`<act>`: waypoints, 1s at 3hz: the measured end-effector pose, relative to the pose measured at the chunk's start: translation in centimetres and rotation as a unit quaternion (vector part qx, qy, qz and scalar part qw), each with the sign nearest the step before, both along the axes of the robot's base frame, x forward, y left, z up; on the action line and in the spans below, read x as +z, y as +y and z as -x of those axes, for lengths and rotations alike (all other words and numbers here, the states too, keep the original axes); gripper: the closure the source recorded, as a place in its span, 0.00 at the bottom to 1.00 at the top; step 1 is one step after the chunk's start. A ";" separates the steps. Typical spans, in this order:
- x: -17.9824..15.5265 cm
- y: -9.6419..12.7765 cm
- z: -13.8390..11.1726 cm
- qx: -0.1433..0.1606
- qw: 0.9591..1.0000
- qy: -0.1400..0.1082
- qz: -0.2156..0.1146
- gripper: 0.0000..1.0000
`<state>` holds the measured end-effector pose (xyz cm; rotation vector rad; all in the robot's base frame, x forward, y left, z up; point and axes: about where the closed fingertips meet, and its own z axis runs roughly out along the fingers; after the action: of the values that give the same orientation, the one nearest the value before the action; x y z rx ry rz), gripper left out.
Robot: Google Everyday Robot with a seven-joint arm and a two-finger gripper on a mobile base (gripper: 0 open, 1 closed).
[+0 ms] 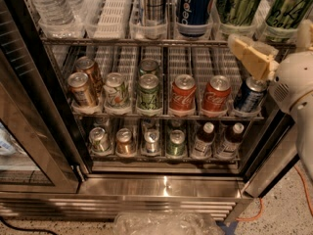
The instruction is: Pick green can from top shelf of fridge
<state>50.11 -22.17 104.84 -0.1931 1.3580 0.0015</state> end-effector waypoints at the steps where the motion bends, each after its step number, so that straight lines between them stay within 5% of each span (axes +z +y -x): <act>1: 0.0 0.0 0.0 0.000 1.000 0.000 0.000 0.31; 3: 0.0 0.0 0.0 0.000 1.000 0.000 0.000 0.23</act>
Offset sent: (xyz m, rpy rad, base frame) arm 0.0000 0.0000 0.0000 0.0000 0.0000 0.0000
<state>50.12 -22.15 104.84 -0.1931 1.3580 0.0016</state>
